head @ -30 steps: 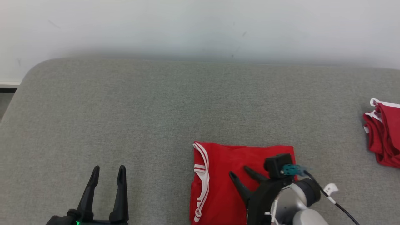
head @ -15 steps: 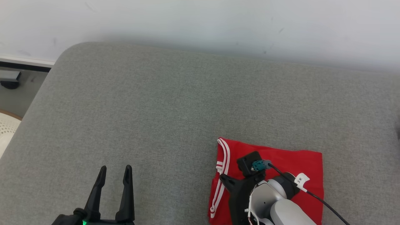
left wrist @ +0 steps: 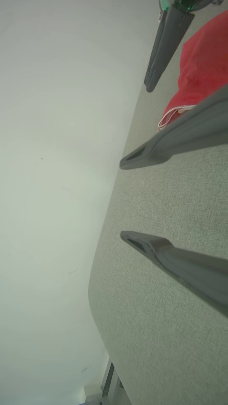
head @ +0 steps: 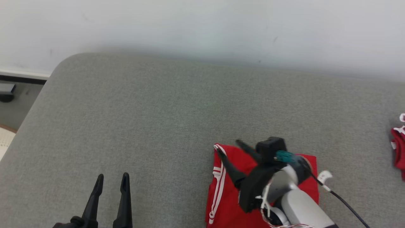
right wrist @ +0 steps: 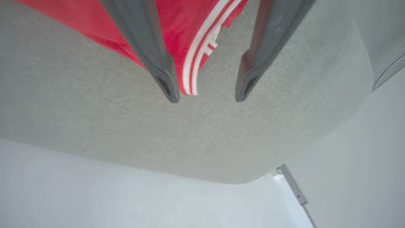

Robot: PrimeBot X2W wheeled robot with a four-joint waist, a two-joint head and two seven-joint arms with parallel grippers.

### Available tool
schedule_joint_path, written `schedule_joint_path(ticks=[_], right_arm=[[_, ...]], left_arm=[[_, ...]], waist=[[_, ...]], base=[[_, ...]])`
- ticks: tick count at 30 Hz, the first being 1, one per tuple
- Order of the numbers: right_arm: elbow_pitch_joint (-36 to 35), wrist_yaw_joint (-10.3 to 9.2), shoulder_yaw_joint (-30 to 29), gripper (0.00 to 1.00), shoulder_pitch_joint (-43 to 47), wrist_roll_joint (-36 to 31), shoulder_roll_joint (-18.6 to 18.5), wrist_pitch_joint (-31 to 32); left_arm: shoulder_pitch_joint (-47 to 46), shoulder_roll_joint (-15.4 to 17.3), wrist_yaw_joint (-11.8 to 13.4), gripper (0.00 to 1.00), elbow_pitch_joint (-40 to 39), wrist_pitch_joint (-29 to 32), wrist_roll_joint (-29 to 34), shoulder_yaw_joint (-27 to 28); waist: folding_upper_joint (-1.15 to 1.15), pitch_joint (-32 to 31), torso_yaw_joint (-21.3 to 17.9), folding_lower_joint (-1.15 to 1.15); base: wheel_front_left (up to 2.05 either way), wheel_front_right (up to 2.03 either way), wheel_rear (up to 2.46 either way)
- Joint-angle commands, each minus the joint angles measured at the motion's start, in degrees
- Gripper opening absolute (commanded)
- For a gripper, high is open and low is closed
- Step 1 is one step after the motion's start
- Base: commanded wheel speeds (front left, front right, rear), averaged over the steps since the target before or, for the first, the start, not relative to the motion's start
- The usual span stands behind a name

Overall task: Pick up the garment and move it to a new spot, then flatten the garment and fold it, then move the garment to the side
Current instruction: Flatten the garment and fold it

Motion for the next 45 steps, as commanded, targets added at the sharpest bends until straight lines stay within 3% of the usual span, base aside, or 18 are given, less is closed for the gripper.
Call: schedule_joint_path(ticks=[1, 6, 10, 18, 30, 45], right_arm=[[-0.37, -0.13, -0.41, 1.00, 0.95, -0.56, -0.16, -0.65], [-7.92, -0.13, -7.12, 1.00, 6.92, -3.84, -0.18, -7.29], [-13.15, -0.13, -16.02, 1.00, 13.03, -5.58, -0.14, -11.34], [-15.03, -0.13, -26.11, 1.00, 19.86, -7.62, -0.11, -15.12], [-11.87, -0.13, -27.12, 1.00, 22.68, -9.86, -0.04, -18.00], [-9.66, -0.13, -27.56, 1.00, 21.89, -10.18, -0.13, -17.03]], left_arm=[[0.53, 0.27, -0.09, 1.00, -0.02, -0.15, -0.26, 0.18], [1.30, -0.36, -0.09, 1.00, -0.54, -0.15, 0.76, 2.23], [1.95, -0.95, -0.09, 1.00, -0.82, -0.15, 1.10, 3.62], [3.68, -1.31, -0.09, 1.00, 1.75, -0.16, 1.11, 6.22], [1.40, 0.16, -0.09, 1.00, 9.44, -0.15, 1.27, 6.47], [2.17, 0.50, -0.09, 1.00, 8.54, -0.15, 1.98, 6.59]], waist=[[0.00, -1.36, -1.39, 0.00], [0.00, -3.28, -3.69, 0.00], [0.00, -4.50, -6.19, 0.00], [0.00, -5.53, -10.63, 0.00], [0.00, -6.29, -11.07, 0.00], [0.00, -6.22, -10.65, 0.00]], base=[[0.00, 0.00, 0.00], [0.00, 0.00, 0.00], [0.00, 0.00, 0.00], [0.00, 0.00, 0.00], [0.00, 0.00, 0.00], [0.00, 0.00, 0.00]])
